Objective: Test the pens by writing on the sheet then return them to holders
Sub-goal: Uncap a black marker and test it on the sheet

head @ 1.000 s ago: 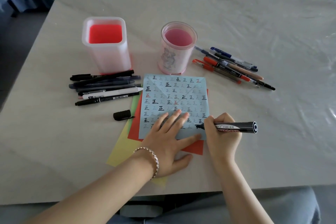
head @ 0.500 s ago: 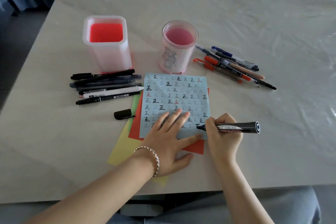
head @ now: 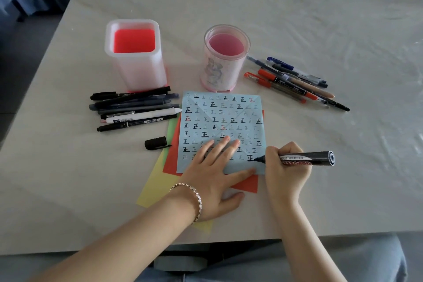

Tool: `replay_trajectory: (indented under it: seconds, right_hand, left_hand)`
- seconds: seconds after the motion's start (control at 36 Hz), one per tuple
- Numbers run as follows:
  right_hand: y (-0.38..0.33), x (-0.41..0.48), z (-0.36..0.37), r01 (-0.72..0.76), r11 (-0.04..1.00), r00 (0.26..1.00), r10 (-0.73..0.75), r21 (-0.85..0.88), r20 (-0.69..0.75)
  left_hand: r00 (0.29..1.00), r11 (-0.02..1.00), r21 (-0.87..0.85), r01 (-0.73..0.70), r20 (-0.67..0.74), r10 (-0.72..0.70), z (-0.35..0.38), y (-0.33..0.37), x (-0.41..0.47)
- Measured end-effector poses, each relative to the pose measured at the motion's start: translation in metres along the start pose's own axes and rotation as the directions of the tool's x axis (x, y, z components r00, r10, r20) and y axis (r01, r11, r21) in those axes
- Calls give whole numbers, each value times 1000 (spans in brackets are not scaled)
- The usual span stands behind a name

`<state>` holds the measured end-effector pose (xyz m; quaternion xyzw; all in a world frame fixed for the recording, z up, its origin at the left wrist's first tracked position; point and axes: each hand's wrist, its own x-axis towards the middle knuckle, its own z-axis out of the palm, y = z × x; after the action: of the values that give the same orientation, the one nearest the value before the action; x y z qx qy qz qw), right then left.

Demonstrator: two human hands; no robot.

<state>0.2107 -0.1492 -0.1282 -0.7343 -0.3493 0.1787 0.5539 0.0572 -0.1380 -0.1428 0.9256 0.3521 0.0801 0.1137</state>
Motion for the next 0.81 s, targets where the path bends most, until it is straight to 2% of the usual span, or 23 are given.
replay_trajectory:
  seconds: [0.19, 0.25, 0.33, 0.42, 0.5, 0.61, 0.72, 0.81]
  right_hand:
    - [-3, 2, 0, -66, 981, 994, 81, 184, -75]
    - [-5, 2, 0, -66, 982, 991, 85, 175, -101]
    - [-7, 3, 0, -81, 980, 988, 103, 182, -113]
    - [-9, 5, 0, -95, 977, 988, 116, 191, -102]
    - [-11, 5, -1, -86, 978, 992, 102, 192, -75]
    - [-14, 5, -5, -90, 979, 996, 89, 181, 14]
    - [-18, 6, -10, -159, 970, 984, 141, 182, 107]
    - [-24, 3, -16, -218, 955, 964, 178, 203, 197]
  left_hand:
    - [1000, 1000, -3, -19, -5, 19, 1, -1, -1]
    - [998, 998, -60, -21, -58, 18, 1, -1, -3]
    - [977, 992, -127, 5, -209, -31, -5, -2, -5]
    - [913, 984, -127, 126, -373, -165, -16, -10, -9]
    - [828, 937, -68, 341, -449, -334, -29, -28, -19]
    - [767, 844, -9, 536, -412, -491, -39, -51, -33]
    - [796, 836, 53, 546, -346, -498, -44, -64, -44]
    - [791, 836, -11, 548, -319, -523, -46, -67, -47]
